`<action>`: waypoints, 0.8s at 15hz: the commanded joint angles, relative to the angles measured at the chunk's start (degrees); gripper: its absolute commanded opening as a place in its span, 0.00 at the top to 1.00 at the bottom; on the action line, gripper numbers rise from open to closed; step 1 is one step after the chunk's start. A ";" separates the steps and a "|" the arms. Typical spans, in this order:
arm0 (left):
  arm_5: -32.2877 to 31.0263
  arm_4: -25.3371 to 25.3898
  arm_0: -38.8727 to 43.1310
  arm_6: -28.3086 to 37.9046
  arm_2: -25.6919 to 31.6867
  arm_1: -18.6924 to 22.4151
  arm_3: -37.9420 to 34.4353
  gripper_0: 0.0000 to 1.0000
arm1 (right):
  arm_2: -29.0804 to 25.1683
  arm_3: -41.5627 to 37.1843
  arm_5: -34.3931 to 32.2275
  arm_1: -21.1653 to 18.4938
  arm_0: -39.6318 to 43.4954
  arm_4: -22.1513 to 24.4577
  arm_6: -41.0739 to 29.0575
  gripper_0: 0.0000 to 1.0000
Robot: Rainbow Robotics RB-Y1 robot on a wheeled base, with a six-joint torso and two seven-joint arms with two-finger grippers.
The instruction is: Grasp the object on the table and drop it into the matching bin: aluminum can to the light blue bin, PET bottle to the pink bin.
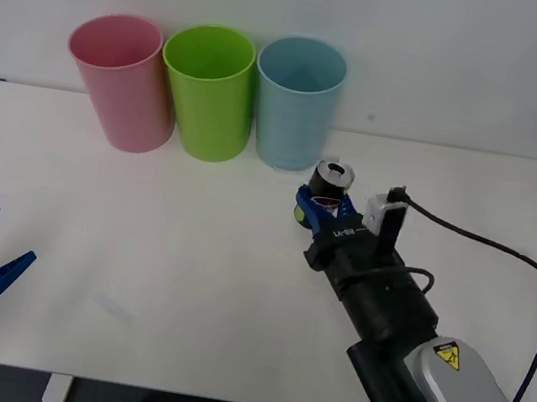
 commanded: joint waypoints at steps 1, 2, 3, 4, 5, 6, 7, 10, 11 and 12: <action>0.00 0.00 0.00 0.00 0.00 0.00 0.00 0.00 | -1.24 -4.89 -0.94 -3.12 1.16 0.21 -3.97 1.00; 0.00 0.00 0.00 0.00 0.00 0.00 0.00 0.00 | -1.68 -6.30 -1.38 -4.35 1.25 0.21 -5.46 1.00; 0.00 0.00 0.00 0.00 0.00 0.00 0.00 0.00 | -2.12 -7.35 -1.65 -5.32 1.16 0.30 -6.78 1.00; 0.00 0.00 0.00 0.00 0.00 0.00 0.00 0.00 | -2.91 -8.67 -2.26 -6.55 1.07 0.30 -8.28 1.00; 0.00 0.00 0.00 0.00 0.00 0.00 0.00 0.00 | -3.44 -9.55 -2.79 -7.52 0.81 0.30 -9.60 1.00; 0.00 0.00 0.00 0.00 0.00 0.00 0.00 0.00 | -5.37 -10.17 -5.78 -8.40 0.37 0.30 -11.62 1.00; 0.00 0.00 0.00 0.00 0.00 0.00 0.00 0.00 | -6.95 -10.25 -8.06 -8.83 -0.07 0.30 -13.11 1.00; 0.00 0.00 0.00 0.00 0.00 0.00 0.00 0.00 | -11.52 -10.17 -13.69 -10.42 -2.71 0.30 -18.38 1.00; 0.00 0.00 0.00 0.00 0.00 0.00 0.00 0.00 | -12.67 -9.90 -15.00 -11.03 -3.59 0.30 -20.14 1.00; 0.00 0.00 0.00 0.00 0.00 0.00 0.00 0.00 | -14.25 -8.93 -17.03 -11.65 -5.26 0.30 -22.34 1.00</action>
